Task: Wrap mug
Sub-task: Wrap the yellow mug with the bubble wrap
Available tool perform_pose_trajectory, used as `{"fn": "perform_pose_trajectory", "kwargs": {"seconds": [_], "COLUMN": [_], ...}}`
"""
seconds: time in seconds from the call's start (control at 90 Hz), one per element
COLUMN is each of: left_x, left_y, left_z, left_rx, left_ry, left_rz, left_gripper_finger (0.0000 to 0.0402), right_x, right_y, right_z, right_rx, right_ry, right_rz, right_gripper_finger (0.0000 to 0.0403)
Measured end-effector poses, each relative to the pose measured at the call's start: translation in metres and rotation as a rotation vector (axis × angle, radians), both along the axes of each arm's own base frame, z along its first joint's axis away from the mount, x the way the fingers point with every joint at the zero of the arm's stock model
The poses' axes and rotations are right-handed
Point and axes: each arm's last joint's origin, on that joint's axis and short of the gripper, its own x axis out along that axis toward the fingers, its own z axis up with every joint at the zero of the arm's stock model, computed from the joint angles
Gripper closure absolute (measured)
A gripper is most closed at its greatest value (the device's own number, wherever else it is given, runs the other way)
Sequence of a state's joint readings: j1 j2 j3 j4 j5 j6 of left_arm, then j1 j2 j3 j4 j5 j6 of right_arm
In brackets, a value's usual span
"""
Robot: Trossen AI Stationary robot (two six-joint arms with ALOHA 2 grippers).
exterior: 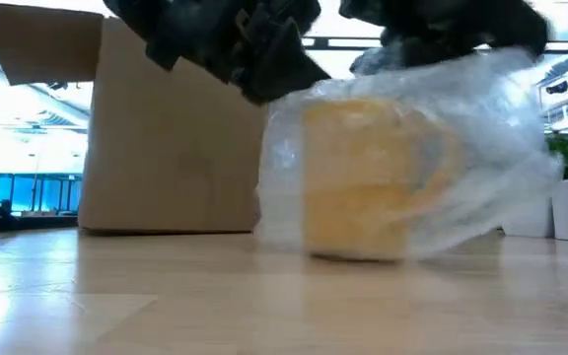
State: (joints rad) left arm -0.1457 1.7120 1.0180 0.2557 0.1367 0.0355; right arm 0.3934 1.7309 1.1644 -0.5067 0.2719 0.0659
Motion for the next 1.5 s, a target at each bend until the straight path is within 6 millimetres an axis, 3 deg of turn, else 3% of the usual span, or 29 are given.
{"fn": "perform_pose_trajectory", "kwargs": {"seconds": [0.267, 0.367, 0.522, 0.733, 0.844, 0.989, 1.356, 1.5], "left_x": [-0.033, -0.040, -0.029, 0.002, 0.014, 0.021, 0.019, 0.019], "left_y": [-0.005, -0.016, -0.036, -0.046, -0.048, -0.048, -0.048, -0.049], "left_z": [0.041, 0.043, 0.022, -0.024, -0.036, -0.042, -0.048, -0.047], "left_rx": [-0.012, -0.047, -0.043, -0.110, -0.115, -0.111, -0.084, -0.068], "left_ry": [0.043, 0.084, 0.095, 0.055, 0.039, 0.046, 0.092, 0.095], "left_rz": [-0.022, -0.021, 0.042, 0.088, 0.093, 0.099, 0.096, 0.086], "left_gripper_finger": [0.0276, 0.0277, 0.0277, 0.0278, 0.0278, 0.0278, 0.0291, 0.0299], "right_x": [0.000, -0.002, -0.001, 0.001, 0.000, 0.000, 0.006, 0.010], "right_y": [0.011, 0.013, 0.016, 0.013, 0.008, 0.005, 0.011, 0.017], "right_z": [0.000, 0.000, 0.002, 0.005, 0.004, 0.019, 0.089, 0.089], "right_rx": [-0.043, -0.084, -0.111, -0.003, 0.041, 0.049, 0.050, 0.069], "right_ry": [-0.032, -0.033, -0.029, 0.026, 0.069, 0.144, 0.106, 0.049], "right_rz": [0.113, 0.137, 0.235, 0.301, 0.279, 0.245, 0.233, 0.265], "right_gripper_finger": [0.0300, 0.0300, 0.0300, 0.0303, 0.0302, 0.0302, 0.0299, 0.0313]}}
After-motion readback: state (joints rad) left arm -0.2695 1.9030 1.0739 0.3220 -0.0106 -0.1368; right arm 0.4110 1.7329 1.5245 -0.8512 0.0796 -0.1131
